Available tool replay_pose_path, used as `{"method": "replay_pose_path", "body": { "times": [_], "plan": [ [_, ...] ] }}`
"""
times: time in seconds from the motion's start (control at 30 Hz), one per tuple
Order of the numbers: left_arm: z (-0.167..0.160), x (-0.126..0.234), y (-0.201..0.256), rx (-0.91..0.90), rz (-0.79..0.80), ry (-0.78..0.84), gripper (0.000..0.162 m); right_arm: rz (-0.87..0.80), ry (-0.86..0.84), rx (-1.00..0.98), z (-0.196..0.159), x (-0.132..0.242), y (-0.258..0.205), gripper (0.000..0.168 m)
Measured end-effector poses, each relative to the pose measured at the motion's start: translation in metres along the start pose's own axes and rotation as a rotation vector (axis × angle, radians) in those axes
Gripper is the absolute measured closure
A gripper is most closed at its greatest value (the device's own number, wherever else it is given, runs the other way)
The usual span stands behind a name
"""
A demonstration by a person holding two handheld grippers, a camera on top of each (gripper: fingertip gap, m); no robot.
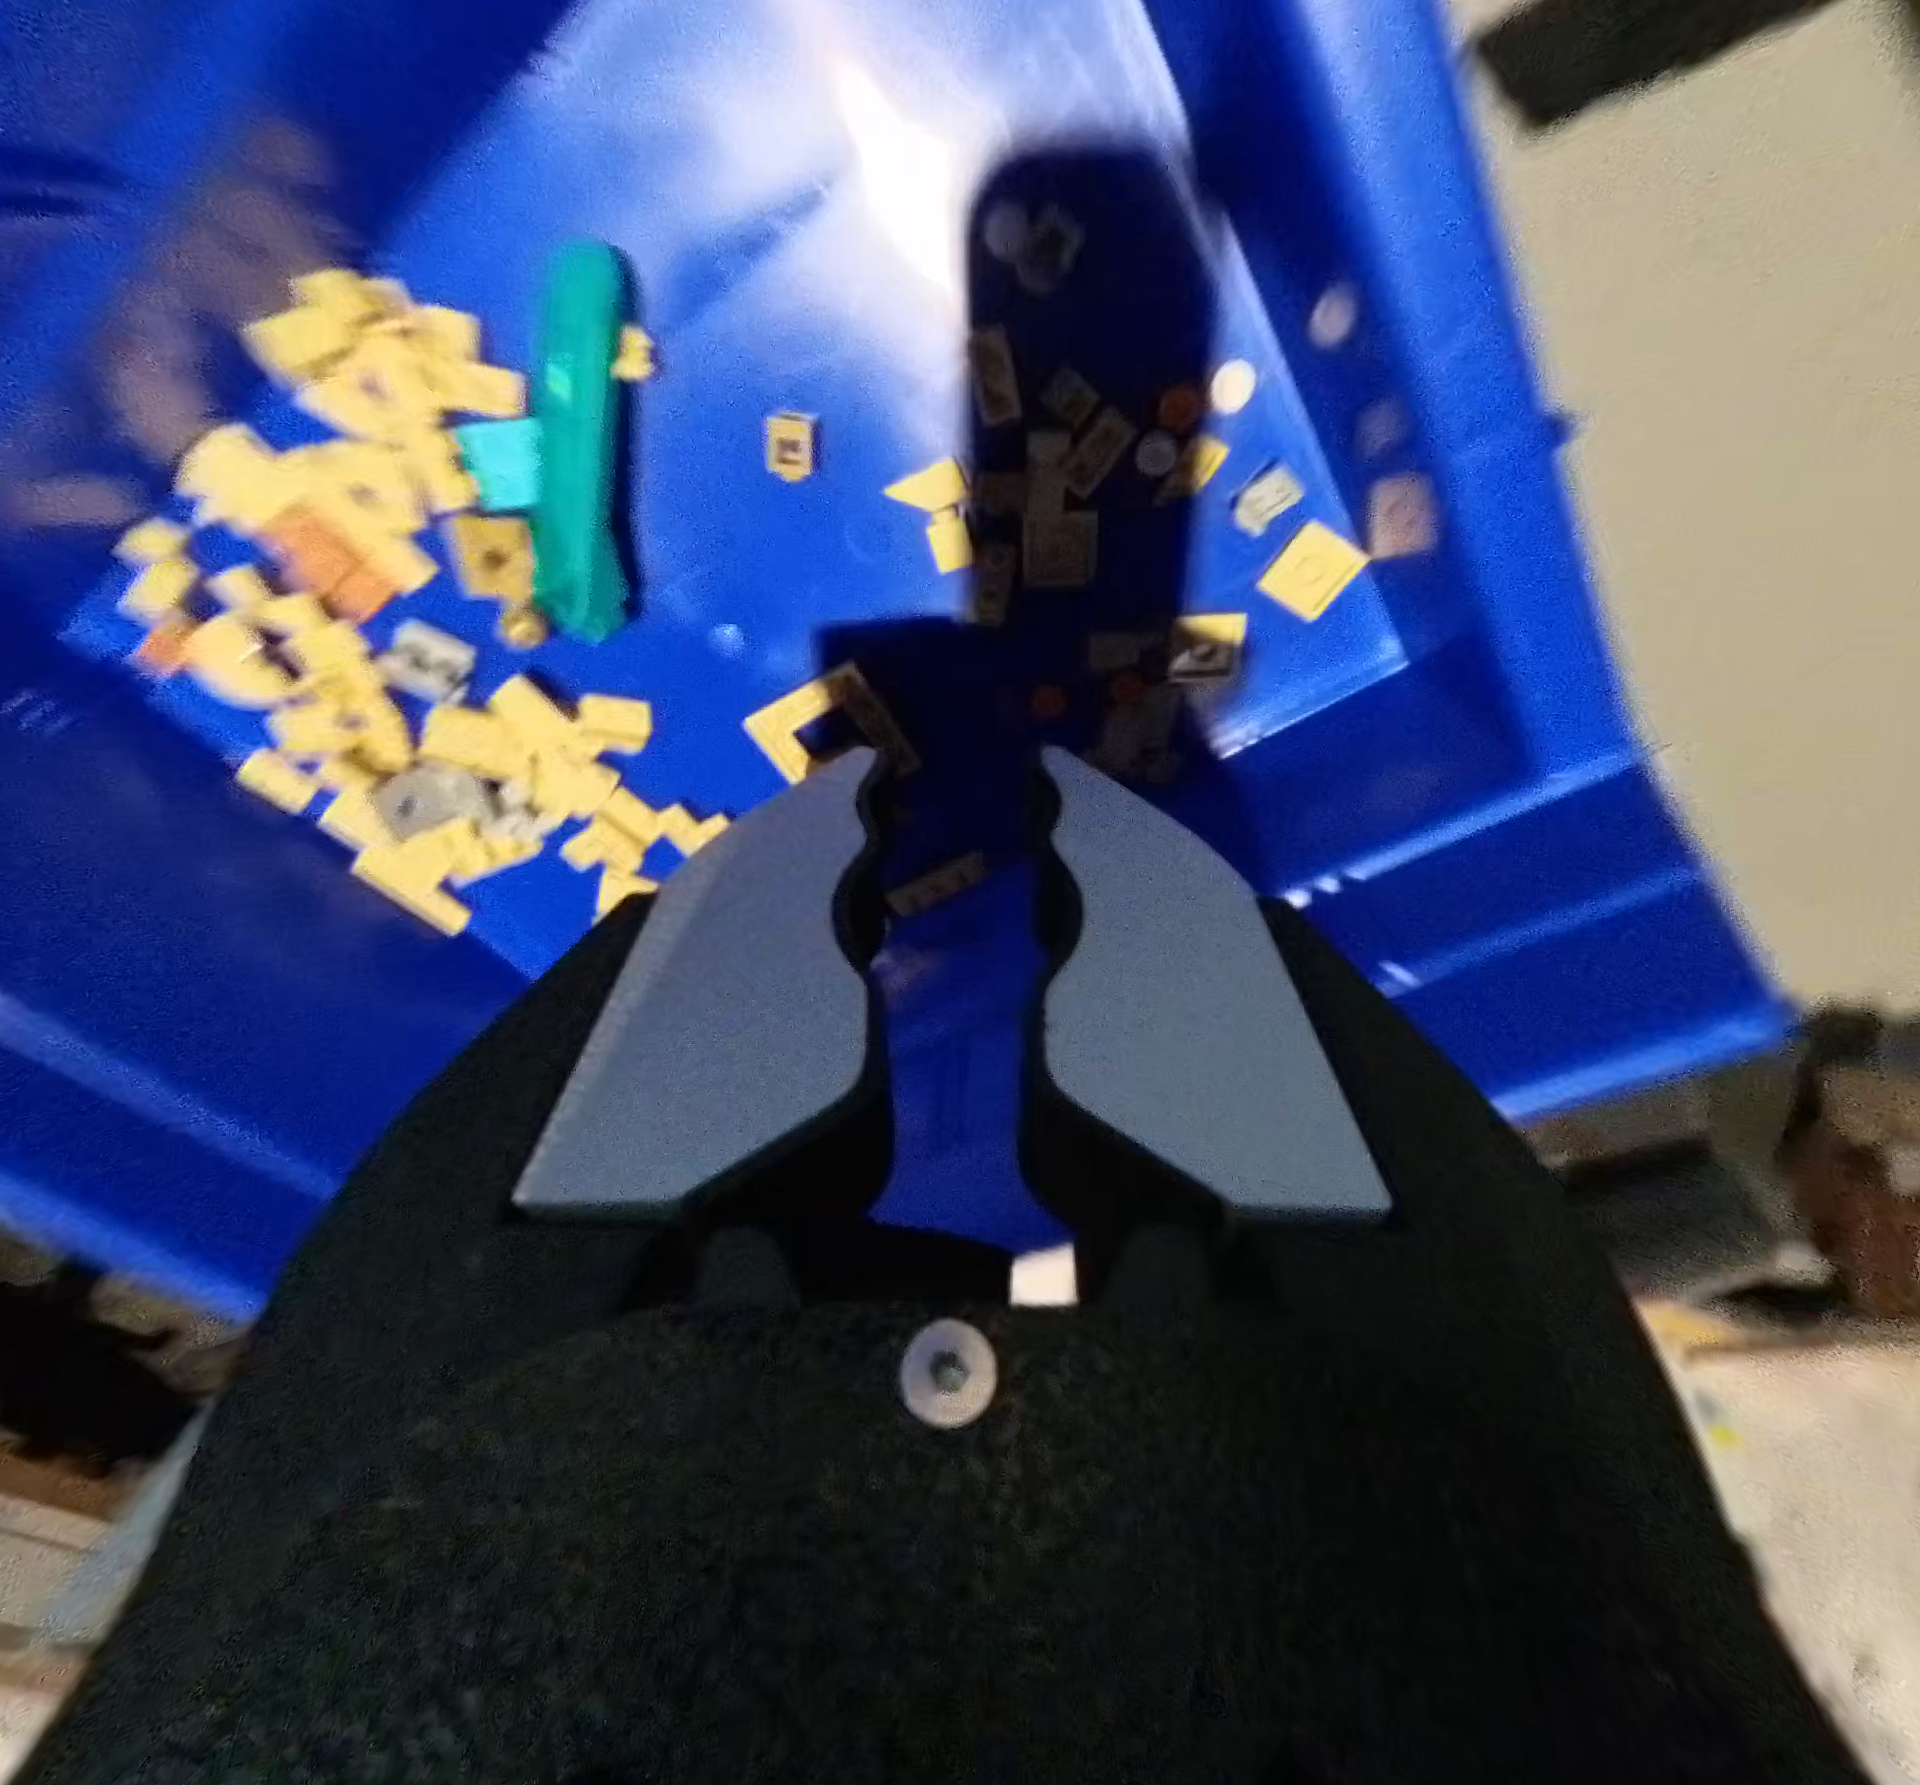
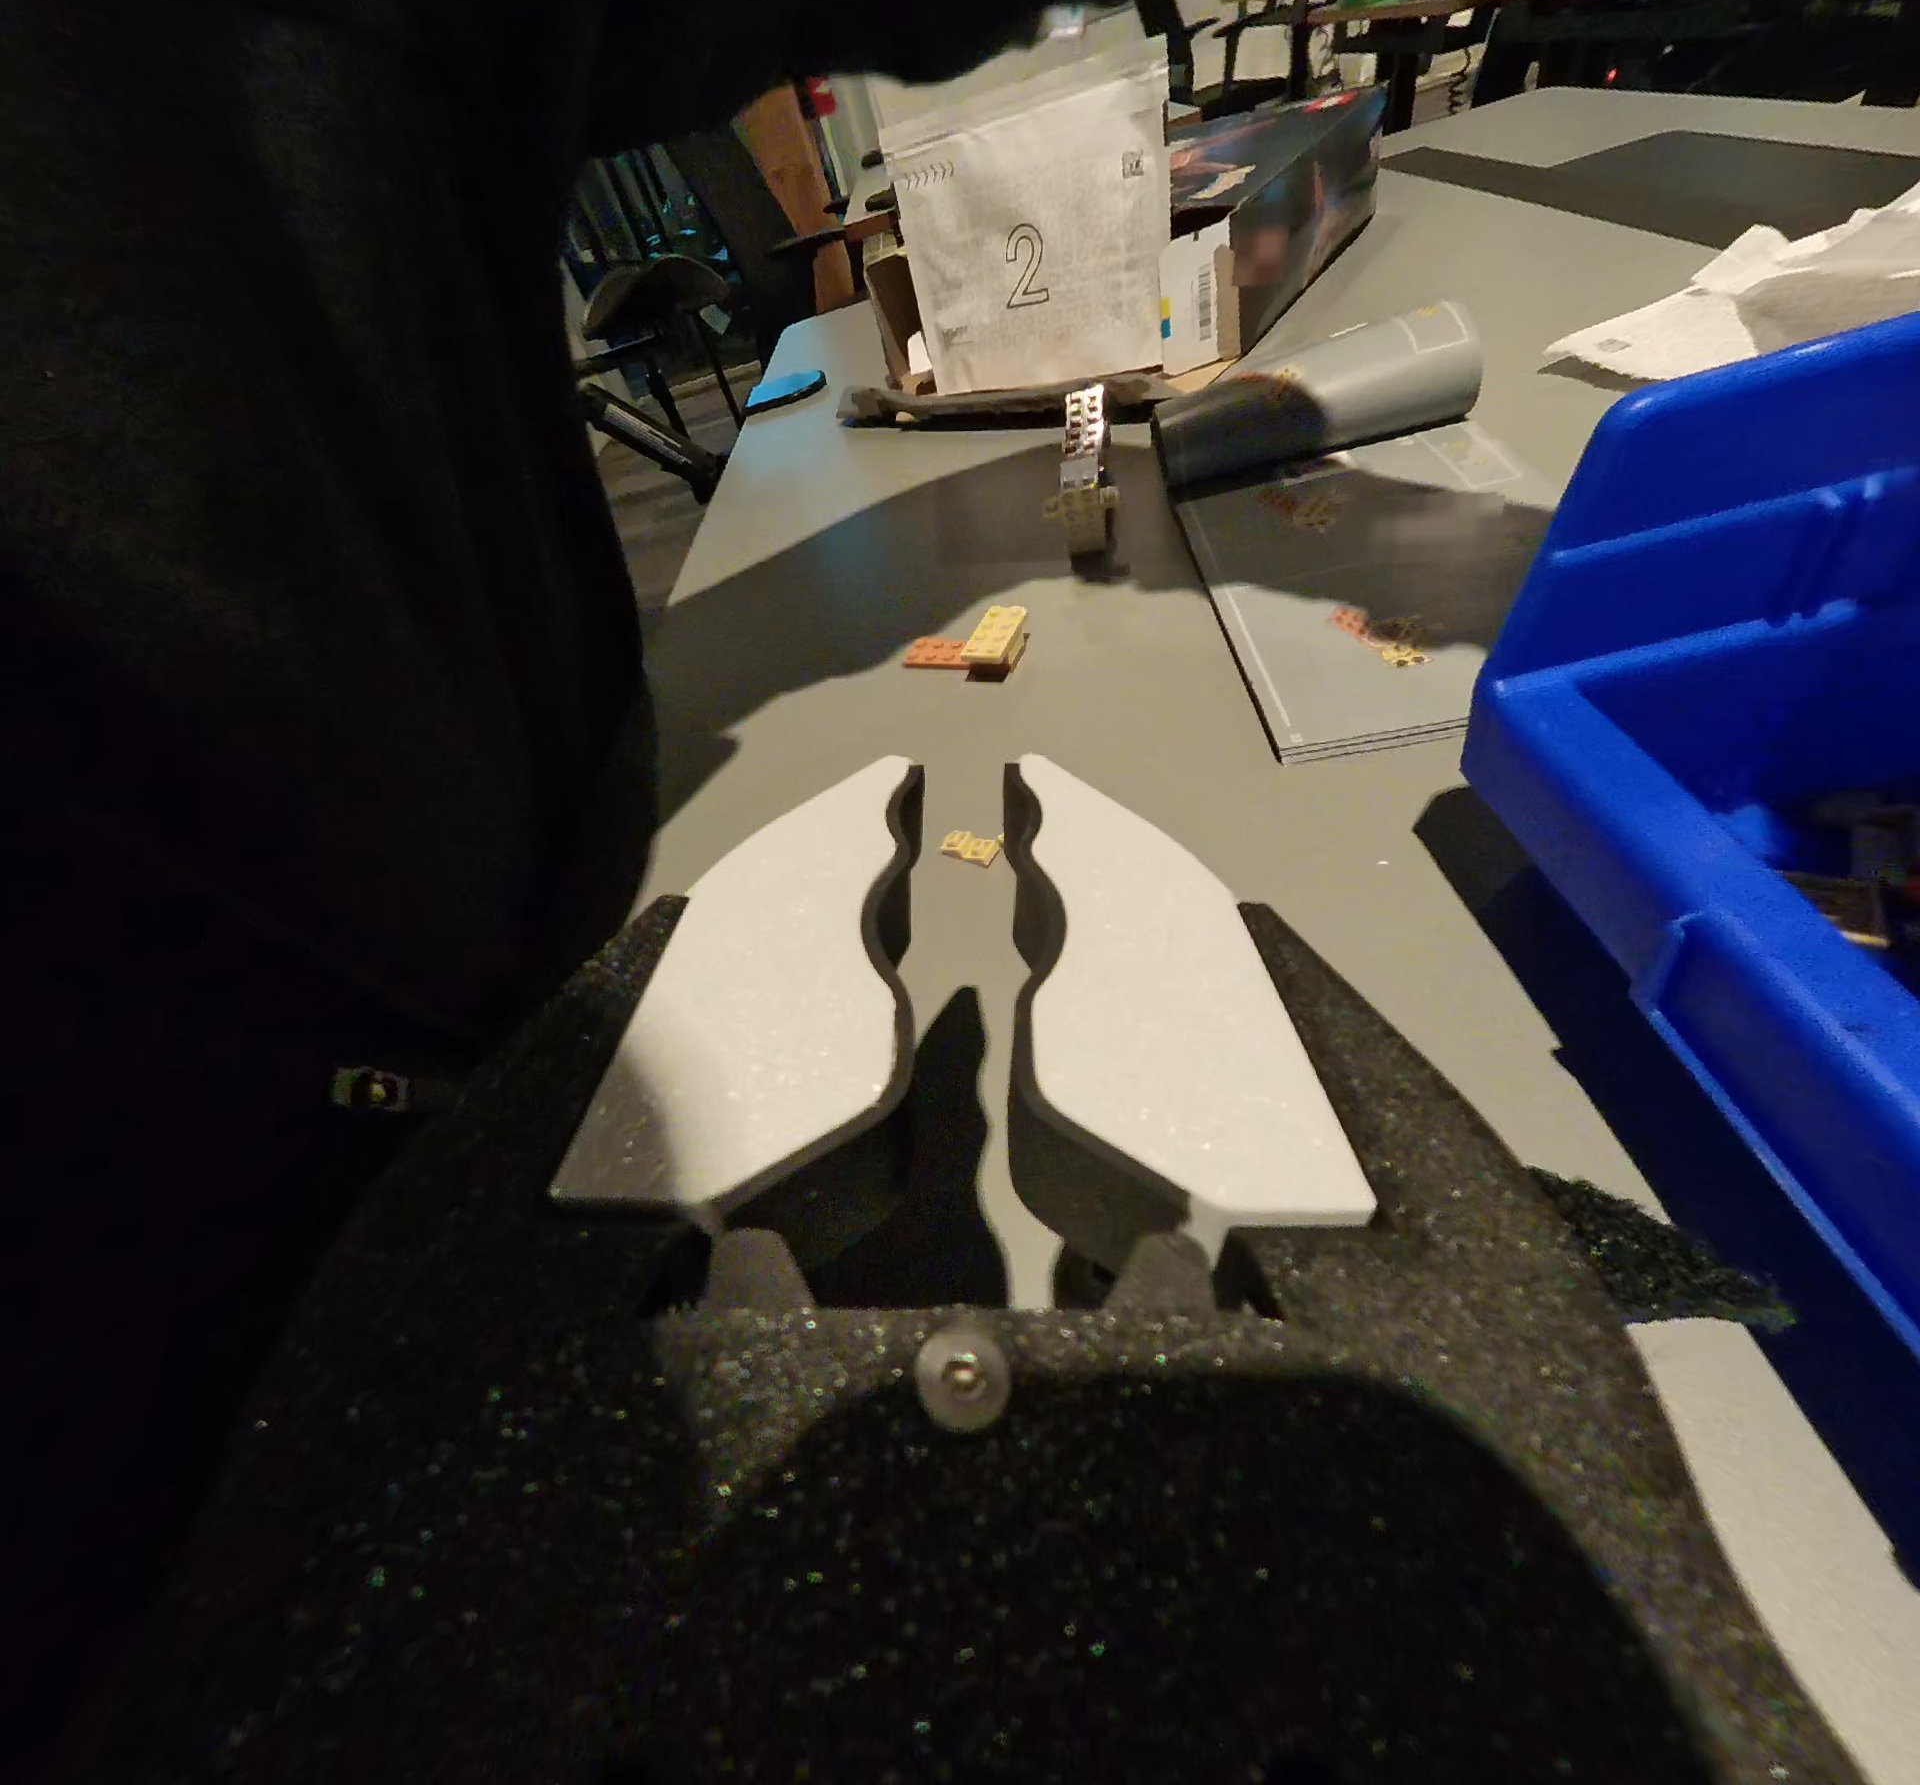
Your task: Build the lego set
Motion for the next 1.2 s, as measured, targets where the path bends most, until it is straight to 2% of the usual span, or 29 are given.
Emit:
{"method": "replay_pose_path", "body": {
  "times": [0.1,0.2,0.6,0.77,1.13,1.2],
  "plan": [
    [0.005,-0.020,-0.002,-0.074,-0.051,-0.018,0.138,0.007,-0.007,0.000,-0.001,0.000,0.000,0.154],
    [0.006,-0.030,-0.003,-0.111,-0.036,-0.028,0.138,0.017,-0.012,-0.002,-0.001,0.000,-0.001,0.154],
    [0.012,-0.047,-0.001,-0.143,-0.037,-0.048,0.141,0.017,-0.016,-0.001,-0.001,0.000,-0.001,0.154],
    [0.009,-0.051,0.001,-0.119,-0.059,-0.052,0.162,0.015,-0.019,0.001,-0.002,-0.001,-0.001,0.154],
    [0.010,-0.040,0.003,-0.048,-0.022,0.006,0.162,0.011,-0.022,0.006,-0.002,-0.001,-0.001,0.154],
    [0.012,-0.041,0.001,-0.040,-0.012,0.017,0.154,0.011,-0.023,0.006,-0.002,-0.001,-0.001,0.154]
  ]
}}
Point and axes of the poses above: each gripper's, where its closed fingertips meet, x back along the fingers, z out of its top, y = z × x across the jaws, the point moved 5 cm from there along x, back along the fingers, and after that the axes turned 13 degrees about -x, right-handed, at the moved point
